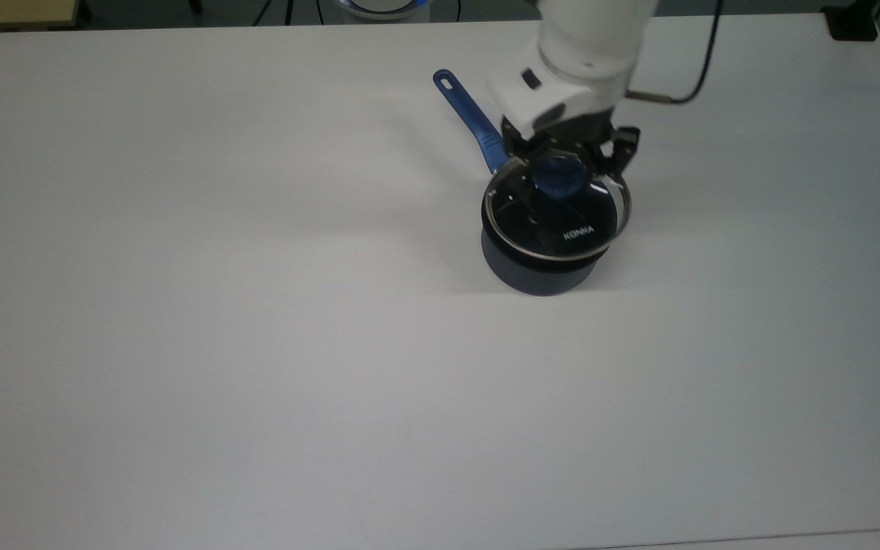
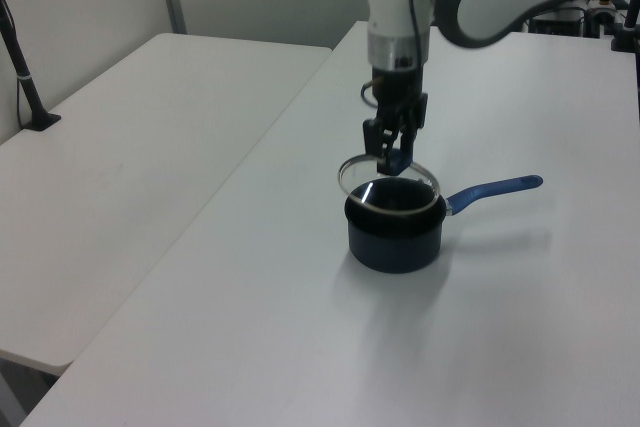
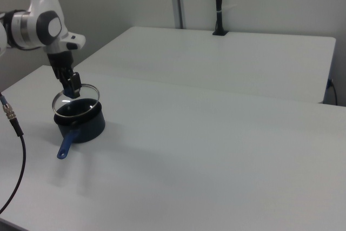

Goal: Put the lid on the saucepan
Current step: 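Lower the lid onto the saucepan rim and open the gripper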

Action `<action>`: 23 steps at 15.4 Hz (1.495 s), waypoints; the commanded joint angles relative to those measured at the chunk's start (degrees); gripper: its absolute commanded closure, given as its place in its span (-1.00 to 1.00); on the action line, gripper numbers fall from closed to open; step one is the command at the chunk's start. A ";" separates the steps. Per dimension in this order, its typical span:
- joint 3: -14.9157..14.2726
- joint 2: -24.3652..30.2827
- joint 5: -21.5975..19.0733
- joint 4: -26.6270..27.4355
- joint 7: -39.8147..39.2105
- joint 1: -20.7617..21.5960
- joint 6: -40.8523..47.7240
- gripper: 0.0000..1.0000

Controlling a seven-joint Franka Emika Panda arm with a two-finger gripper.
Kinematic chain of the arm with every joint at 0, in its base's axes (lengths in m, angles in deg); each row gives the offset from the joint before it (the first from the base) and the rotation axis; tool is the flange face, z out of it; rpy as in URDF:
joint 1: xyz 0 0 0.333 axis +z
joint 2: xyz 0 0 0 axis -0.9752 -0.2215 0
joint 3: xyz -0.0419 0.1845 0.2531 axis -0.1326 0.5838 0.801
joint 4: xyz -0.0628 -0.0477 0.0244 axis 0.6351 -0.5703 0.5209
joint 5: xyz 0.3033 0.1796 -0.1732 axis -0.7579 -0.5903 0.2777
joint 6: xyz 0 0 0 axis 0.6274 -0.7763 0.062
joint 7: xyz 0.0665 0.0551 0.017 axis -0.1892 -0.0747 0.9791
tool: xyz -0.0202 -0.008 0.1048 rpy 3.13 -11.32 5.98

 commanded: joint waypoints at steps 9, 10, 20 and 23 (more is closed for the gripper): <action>-2.85 -4.79 4.28 -1.41 4.06 5.07 -3.40 -0.07; -2.85 -4.61 4.89 -1.24 3.45 5.07 -3.05 -0.07; -3.38 -2.68 5.16 -0.10 -0.25 4.37 3.72 -1.00; -3.38 -0.32 4.81 -0.27 -0.34 2.71 5.30 -1.00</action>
